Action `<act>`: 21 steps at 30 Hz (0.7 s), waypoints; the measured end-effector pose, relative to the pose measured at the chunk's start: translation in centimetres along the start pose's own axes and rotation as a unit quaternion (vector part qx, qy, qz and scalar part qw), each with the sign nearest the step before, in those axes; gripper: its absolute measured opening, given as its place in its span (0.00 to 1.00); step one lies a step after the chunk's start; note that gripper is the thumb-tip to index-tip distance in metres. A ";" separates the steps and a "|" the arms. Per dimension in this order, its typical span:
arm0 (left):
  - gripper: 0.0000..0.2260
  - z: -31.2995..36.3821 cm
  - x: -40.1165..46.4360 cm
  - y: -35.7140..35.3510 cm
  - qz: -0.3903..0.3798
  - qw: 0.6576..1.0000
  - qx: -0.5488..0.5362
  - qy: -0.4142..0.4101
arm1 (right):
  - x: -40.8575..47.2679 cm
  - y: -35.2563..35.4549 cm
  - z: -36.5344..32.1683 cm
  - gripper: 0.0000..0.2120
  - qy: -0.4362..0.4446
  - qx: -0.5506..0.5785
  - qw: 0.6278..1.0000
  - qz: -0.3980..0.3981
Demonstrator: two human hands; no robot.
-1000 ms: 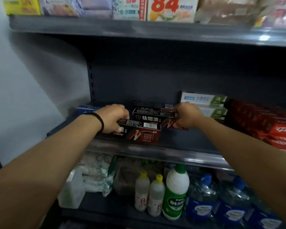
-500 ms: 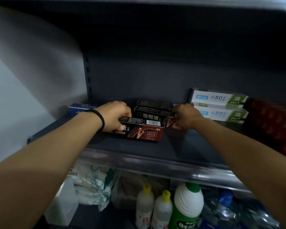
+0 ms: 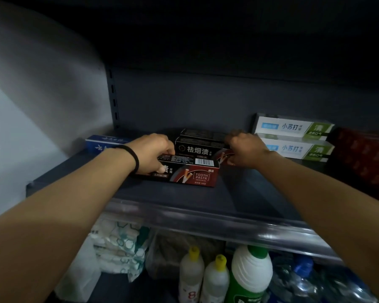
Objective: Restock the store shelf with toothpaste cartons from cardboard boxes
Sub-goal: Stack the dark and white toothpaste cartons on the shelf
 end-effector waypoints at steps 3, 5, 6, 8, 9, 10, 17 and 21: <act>0.21 0.1 0.2 0.2 0.002 1.000 0.002 0.001 | 0.0 0.6 0.1 0.27 0.010 0.011 1.000 -0.002; 0.21 0.4 0.1 0.4 0.002 1.000 0.004 0.004 | -0.3 1.3 0.0 0.24 0.019 0.031 0.999 -0.008; 0.21 0.5 0.0 0.4 0.000 1.000 0.003 0.005 | -0.6 1.8 -0.1 0.23 0.027 0.042 0.999 -0.013; 0.21 1.0 -0.1 0.4 0.001 1.000 0.003 0.007 | -1.4 2.7 -0.3 0.22 0.051 0.066 0.996 -0.023; 0.21 1.3 -0.2 0.5 0.003 1.000 0.001 0.007 | -1.8 3.2 -0.3 0.21 0.062 0.080 0.994 -0.031; 0.21 1.7 -0.3 0.6 0.005 1.000 -0.002 0.007 | -2.2 3.7 -0.4 0.21 0.073 0.097 0.992 -0.041; 0.22 4.3 -0.4 1.9 0.017 1.000 -0.004 0.003 | -5.8 6.6 -2.3 0.25 0.118 0.205 0.960 -0.147; 0.22 5.4 0.1 2.2 0.019 1.000 -0.003 -0.004 | -6.4 6.9 -2.0 0.20 0.119 0.193 0.966 -0.121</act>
Point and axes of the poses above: each hand's wrist, its own x-axis towards the middle knuckle, its own y-axis out of the back of the hand, z = x × y, the point moved 5 cm from there along x, towards the middle knuckle, and after that the axes turned 1 degree about -x, right-handed, at the moved point
